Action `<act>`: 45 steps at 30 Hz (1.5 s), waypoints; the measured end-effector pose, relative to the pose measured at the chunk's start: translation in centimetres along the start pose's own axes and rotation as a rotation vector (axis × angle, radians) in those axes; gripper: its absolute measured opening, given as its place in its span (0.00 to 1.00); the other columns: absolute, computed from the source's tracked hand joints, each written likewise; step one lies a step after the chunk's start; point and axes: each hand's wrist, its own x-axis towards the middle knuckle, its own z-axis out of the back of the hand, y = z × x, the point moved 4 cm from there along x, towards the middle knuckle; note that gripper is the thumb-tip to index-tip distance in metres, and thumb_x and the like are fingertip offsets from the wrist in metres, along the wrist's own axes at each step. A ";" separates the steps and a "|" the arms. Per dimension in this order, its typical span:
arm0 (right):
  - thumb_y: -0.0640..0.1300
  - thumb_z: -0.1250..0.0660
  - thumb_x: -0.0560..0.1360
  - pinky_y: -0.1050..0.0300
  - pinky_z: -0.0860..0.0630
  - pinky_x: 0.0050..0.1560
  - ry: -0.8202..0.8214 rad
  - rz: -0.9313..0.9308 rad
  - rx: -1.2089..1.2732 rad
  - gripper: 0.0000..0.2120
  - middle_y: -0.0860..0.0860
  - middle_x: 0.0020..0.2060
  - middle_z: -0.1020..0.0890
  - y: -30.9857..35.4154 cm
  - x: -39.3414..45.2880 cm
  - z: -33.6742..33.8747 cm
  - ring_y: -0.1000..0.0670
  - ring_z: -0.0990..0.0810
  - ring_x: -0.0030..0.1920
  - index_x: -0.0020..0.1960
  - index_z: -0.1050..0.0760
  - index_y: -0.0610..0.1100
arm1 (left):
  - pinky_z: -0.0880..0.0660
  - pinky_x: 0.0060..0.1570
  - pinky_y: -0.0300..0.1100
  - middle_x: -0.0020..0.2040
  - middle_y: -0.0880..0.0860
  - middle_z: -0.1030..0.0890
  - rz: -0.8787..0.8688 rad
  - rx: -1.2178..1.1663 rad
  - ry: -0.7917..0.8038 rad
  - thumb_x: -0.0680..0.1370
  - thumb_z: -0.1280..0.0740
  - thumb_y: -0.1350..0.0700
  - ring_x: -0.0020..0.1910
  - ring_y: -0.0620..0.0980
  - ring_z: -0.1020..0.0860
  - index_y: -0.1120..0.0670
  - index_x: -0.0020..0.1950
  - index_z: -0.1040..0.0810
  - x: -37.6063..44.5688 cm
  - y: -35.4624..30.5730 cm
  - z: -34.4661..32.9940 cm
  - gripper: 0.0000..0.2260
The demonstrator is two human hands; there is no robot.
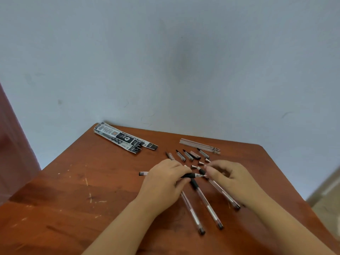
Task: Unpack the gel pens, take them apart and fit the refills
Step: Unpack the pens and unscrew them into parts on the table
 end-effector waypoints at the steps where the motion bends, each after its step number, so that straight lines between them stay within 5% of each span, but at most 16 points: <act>1: 0.48 0.39 0.74 0.73 0.31 0.36 -0.007 0.017 0.013 0.07 0.62 0.34 0.23 0.0 -0.4 -0.3 0.67 0.27 0.34 0.42 0.27 0.59 | 0.31 0.37 0.28 0.36 0.45 0.19 -0.026 -0.011 0.014 0.68 0.35 0.52 0.36 0.41 0.23 0.50 0.43 0.19 -0.1 -0.3 -0.1 0.08; 8: 0.43 0.35 0.73 0.69 0.33 0.29 0.031 0.049 0.083 0.16 0.60 0.21 0.25 -0.2 -1.4 -0.9 0.59 0.29 0.27 0.32 0.26 0.62 | 0.30 0.45 0.35 0.38 0.47 0.19 -0.090 -0.059 0.028 0.69 0.39 0.51 0.42 0.41 0.29 0.51 0.45 0.19 -0.4 -0.9 -0.3 0.11; 15: 0.45 0.33 0.71 0.72 0.30 0.32 0.092 -0.012 0.045 0.09 0.59 0.30 0.24 -0.5 -1.6 0.7 0.63 0.26 0.29 0.36 0.26 0.58 | 0.31 0.48 0.31 0.39 0.46 0.19 -0.016 0.024 -0.003 0.69 0.40 0.49 0.45 0.41 0.28 0.51 0.45 0.18 -0.4 0.1 0.0 0.14; 19: 0.45 0.37 0.74 0.72 0.31 0.39 0.121 -0.021 -0.056 0.08 0.63 0.36 0.25 -1.1 -1.4 1.2 0.62 0.27 0.38 0.51 0.22 0.51 | 0.29 0.39 0.28 0.38 0.47 0.18 0.024 0.046 -0.013 0.68 0.35 0.51 0.46 0.42 0.29 0.52 0.45 0.18 -0.4 0.4 0.3 0.10; 26: 0.44 0.36 0.74 0.73 0.34 0.37 -0.015 0.008 -0.232 0.06 0.63 0.37 0.29 -1.6 -1.2 3.0 0.63 0.29 0.39 0.48 0.22 0.49 | 0.34 0.39 0.27 0.37 0.48 0.19 0.105 0.056 -0.037 0.63 0.23 0.62 0.41 0.41 0.26 0.52 0.43 0.18 -0.4 1.2 0.4 0.12; 33: 0.39 0.34 0.71 0.73 0.37 0.39 -0.234 -0.114 -0.204 0.05 0.54 0.39 0.26 -3.4 -1.4 6.3 0.56 0.29 0.41 0.39 0.23 0.48 | 0.33 0.48 0.36 0.46 0.51 0.19 0.282 0.076 -0.122 0.72 0.31 0.59 0.47 0.48 0.24 0.55 0.50 0.19 -0.4 1.7 1.3 0.08; 45: 0.41 0.36 0.72 0.56 0.31 0.51 -0.359 -0.318 -0.247 0.06 0.47 0.44 0.21 -6.9 -0.7 4.7 0.48 0.26 0.47 0.46 0.21 0.41 | 0.34 0.48 0.33 0.50 0.49 0.20 0.288 0.064 -0.076 0.75 0.35 0.55 0.49 0.45 0.25 0.52 0.56 0.22 -0.3 1.5 0.8 0.11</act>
